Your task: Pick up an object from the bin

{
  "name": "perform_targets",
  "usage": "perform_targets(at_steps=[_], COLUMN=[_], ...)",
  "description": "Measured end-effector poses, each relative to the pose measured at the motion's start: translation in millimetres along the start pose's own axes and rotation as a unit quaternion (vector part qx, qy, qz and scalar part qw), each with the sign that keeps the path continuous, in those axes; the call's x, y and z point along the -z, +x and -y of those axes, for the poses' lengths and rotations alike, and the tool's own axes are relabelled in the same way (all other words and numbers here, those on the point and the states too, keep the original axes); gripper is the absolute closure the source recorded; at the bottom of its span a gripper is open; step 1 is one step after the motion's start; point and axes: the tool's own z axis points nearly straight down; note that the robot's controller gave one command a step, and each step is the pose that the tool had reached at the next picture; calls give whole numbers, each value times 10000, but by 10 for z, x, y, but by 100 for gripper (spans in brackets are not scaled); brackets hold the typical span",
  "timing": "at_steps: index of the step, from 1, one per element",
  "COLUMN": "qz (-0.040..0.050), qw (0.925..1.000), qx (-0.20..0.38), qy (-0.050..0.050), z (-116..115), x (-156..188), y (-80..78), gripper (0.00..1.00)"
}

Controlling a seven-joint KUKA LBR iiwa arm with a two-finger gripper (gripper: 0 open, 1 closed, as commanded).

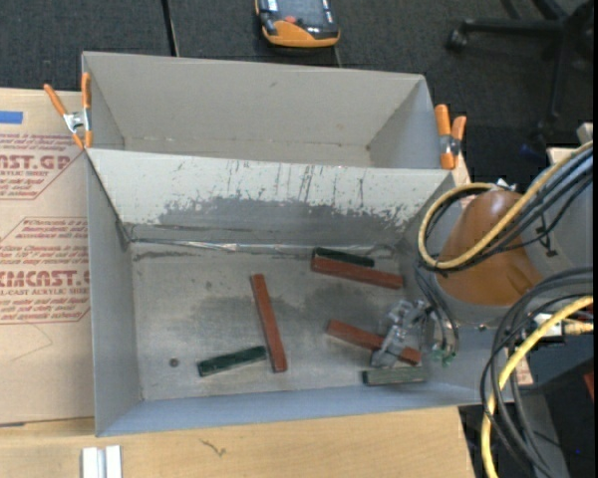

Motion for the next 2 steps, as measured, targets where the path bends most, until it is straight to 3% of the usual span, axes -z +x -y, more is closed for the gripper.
perform_targets(at_steps=[2], qz=[-8], qw=[10000], qx=[6], qy=[4], z=[-1], x=[22], y=[4], gripper=[100])
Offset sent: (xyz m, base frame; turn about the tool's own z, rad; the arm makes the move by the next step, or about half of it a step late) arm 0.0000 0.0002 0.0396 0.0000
